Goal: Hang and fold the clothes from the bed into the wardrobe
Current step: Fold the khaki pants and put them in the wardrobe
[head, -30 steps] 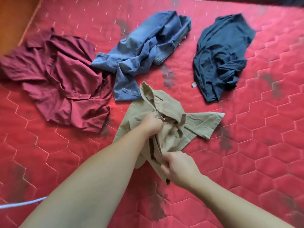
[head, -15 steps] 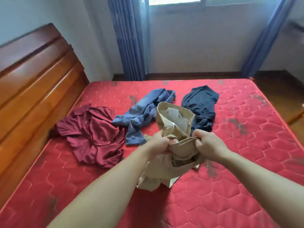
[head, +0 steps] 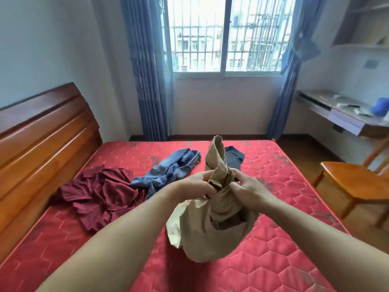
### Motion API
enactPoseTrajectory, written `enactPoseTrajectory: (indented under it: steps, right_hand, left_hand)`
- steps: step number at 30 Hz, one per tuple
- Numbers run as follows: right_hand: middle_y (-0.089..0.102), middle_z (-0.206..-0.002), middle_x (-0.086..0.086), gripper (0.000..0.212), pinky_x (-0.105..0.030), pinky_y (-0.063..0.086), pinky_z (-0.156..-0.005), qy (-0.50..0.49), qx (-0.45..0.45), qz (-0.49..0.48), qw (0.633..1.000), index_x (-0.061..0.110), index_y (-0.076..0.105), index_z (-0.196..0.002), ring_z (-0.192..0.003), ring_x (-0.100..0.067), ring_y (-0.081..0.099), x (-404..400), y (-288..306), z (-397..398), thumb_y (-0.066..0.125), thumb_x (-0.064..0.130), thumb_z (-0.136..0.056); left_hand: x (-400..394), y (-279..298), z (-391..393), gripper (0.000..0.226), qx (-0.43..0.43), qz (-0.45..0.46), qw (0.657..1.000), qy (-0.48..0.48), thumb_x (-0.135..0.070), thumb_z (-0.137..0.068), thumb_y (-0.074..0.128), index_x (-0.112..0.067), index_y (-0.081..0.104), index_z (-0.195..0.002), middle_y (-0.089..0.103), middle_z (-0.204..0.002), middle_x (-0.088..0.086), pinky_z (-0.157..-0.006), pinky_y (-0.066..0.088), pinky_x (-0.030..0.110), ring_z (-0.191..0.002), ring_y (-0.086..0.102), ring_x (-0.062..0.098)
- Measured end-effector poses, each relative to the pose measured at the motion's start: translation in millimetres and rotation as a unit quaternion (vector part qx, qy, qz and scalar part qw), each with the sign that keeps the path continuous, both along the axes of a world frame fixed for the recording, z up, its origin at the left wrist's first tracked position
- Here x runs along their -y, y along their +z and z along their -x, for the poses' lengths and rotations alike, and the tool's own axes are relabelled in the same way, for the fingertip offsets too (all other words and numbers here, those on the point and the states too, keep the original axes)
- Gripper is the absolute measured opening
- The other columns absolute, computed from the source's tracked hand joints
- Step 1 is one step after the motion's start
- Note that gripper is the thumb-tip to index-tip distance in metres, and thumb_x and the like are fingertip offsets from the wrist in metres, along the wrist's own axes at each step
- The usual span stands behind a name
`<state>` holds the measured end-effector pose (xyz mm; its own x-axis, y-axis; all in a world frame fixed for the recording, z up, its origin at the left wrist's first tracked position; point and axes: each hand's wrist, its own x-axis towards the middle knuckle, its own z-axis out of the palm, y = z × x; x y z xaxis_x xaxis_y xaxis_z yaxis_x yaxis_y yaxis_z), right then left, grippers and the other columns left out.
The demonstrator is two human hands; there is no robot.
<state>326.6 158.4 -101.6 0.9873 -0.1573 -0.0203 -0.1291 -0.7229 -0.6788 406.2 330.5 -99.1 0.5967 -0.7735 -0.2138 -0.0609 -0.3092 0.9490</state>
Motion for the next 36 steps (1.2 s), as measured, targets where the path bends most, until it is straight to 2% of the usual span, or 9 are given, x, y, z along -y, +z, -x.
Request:
enactPoseTrajectory:
  steps: [4,8,13,19,24,26,29,32,36]
  right_hand:
    - [0.064,-0.122,0.001,0.053,-0.030,0.043,-0.088,0.025,0.008,-0.005,1.000,0.038,0.051,-0.133,-0.107,-0.014,0.058,17.5,15.1,30.3,0.041,0.034,-0.082]
    - [0.064,-0.123,0.003,0.058,-0.028,0.041,-0.088,0.045,0.011,-0.015,0.999,0.038,0.055,-0.130,-0.111,-0.013,0.056,46.1,14.8,71.6,0.038,0.038,-0.075]
    - [0.066,-0.114,-0.001,0.032,-0.036,0.047,-0.091,0.090,-0.017,-0.006,0.996,0.035,0.059,-0.118,-0.105,-0.021,0.060,71.8,-16.8,123.0,0.048,0.038,-0.088]
    - [0.063,-0.120,-0.008,0.065,-0.032,0.047,-0.090,0.053,-0.012,-0.014,0.998,0.028,0.037,-0.141,-0.111,-0.026,0.059,93.9,-48.5,155.6,0.063,0.036,-0.082]
    - [0.053,-0.135,-0.014,0.091,-0.032,0.039,-0.096,-0.109,0.007,-0.126,0.986,0.014,0.032,-0.147,-0.123,-0.030,0.051,110.8,-65.6,162.1,0.067,0.051,-0.071]
    - [0.054,-0.136,-0.013,0.082,-0.035,0.040,-0.099,-0.155,-0.071,-0.150,0.974,0.009,0.041,-0.142,-0.124,-0.029,0.051,121.8,-78.6,161.2,0.067,0.055,-0.080]
    - [0.069,-0.109,-0.007,0.044,-0.037,0.049,-0.093,-0.094,-0.159,-0.215,0.959,0.009,0.068,-0.111,-0.098,-0.020,0.063,117.9,-97.5,152.8,0.062,0.046,-0.088]
    - [0.072,-0.088,-0.003,0.021,-0.040,0.052,-0.088,-0.034,-0.070,-0.206,0.976,0.004,0.073,-0.092,-0.084,-0.017,0.064,95.9,-105.5,130.8,0.056,0.017,-0.090]
    - [0.075,-0.083,0.003,0.026,-0.020,0.050,-0.072,-0.023,-0.010,-0.203,0.979,0.014,0.079,-0.088,-0.075,-0.005,0.064,88.6,-94.8,92.6,0.054,0.004,-0.087]
  left_hand:
    - [11.3,25.2,39.1,0.044,-0.006,-0.038,0.999,0.006,-0.009,-0.060,0.053,-0.045,0.065,-0.083,0.056,-0.075,-0.011,-0.072,0.047,0.028,-0.072,0.054,0.007]
    - [37.6,29.2,89.7,0.040,-0.054,-0.064,0.996,0.000,-0.017,-0.067,0.055,-0.046,0.060,-0.095,0.058,-0.075,-0.014,-0.085,0.045,0.032,-0.072,0.054,0.005]
    - [86.3,2.6,156.3,0.017,-0.103,-0.110,0.988,0.045,-0.036,-0.068,0.053,-0.026,0.053,-0.082,0.045,-0.061,-0.010,-0.063,0.039,0.023,-0.055,0.045,0.006]
    - [106.8,-48.9,193.8,0.033,-0.223,-0.080,0.964,0.120,-0.044,-0.071,0.063,-0.024,0.062,-0.098,0.056,-0.089,0.005,-0.083,0.050,0.036,-0.083,0.055,0.019]
    - [113.8,-67.6,202.6,0.008,-0.199,-0.046,0.952,0.230,-0.028,-0.093,0.058,-0.025,0.065,-0.093,0.062,-0.080,-0.002,-0.084,0.050,0.038,-0.071,0.056,0.012]
    - [112.8,-72.9,197.8,0.009,-0.185,-0.028,0.950,0.251,-0.027,-0.095,0.056,-0.027,0.065,-0.093,0.061,-0.079,-0.005,-0.079,0.046,0.033,-0.071,0.053,0.011]
    - [112.2,-84.3,190.9,0.014,-0.220,0.017,0.949,0.227,-0.026,-0.093,0.057,-0.023,0.066,-0.104,0.066,-0.085,0.000,-0.072,0.048,0.030,-0.074,0.057,0.014]
    - [111.9,-92.5,175.4,0.025,-0.280,0.064,0.941,0.178,-0.039,-0.083,0.061,-0.014,0.059,-0.082,0.054,-0.073,0.006,-0.062,0.038,0.026,-0.064,0.048,0.016]
    - [110.6,-91.9,130.8,0.038,-0.326,0.118,0.927,0.139,-0.051,-0.083,0.060,-0.013,0.056,-0.082,0.049,-0.073,0.004,-0.064,0.040,0.026,-0.065,0.048,0.015]
